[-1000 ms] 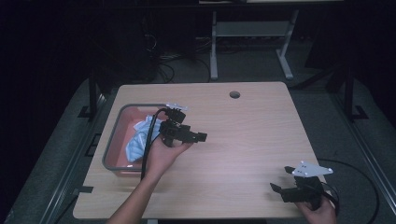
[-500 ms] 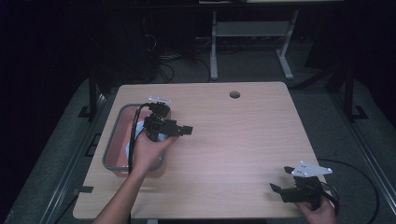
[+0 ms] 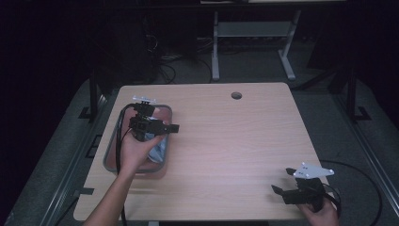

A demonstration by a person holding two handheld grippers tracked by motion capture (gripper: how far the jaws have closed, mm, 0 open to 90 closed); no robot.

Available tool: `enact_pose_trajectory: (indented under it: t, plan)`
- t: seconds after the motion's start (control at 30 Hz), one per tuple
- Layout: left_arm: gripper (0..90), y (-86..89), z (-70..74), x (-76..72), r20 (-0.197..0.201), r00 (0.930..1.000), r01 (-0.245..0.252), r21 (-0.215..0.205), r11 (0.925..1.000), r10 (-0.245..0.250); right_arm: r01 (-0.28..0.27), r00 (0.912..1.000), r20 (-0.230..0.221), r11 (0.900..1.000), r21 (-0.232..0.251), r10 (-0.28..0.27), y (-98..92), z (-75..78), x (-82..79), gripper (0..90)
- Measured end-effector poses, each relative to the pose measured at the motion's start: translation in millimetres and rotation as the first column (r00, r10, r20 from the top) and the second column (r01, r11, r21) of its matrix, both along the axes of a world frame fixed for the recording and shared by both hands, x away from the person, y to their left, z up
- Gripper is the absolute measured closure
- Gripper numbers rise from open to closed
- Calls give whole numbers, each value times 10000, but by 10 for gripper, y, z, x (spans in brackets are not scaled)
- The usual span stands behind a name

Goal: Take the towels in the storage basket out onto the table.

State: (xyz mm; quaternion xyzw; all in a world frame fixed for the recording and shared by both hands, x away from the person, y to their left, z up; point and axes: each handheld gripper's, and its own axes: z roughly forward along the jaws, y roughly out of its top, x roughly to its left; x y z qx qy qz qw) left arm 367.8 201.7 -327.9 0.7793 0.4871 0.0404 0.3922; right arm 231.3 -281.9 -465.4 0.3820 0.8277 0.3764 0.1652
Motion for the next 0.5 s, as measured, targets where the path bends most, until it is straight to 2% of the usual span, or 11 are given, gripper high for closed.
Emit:
enact_pose_trajectory:
  t: [0.2, 0.5]
  plan:
    - [194, 150, -23, 20, -31, 9993, -382, 71, 9992, 383, -8, 10000, 8, 10000, 17, 8, -6, -3, 1, 147]
    - [193, 410, -58, 34, -103, 9945, -1039, 65, 9946, 1039, -71, 10000, -51, 10000, -25, 71, 10, -6, 5, 148]
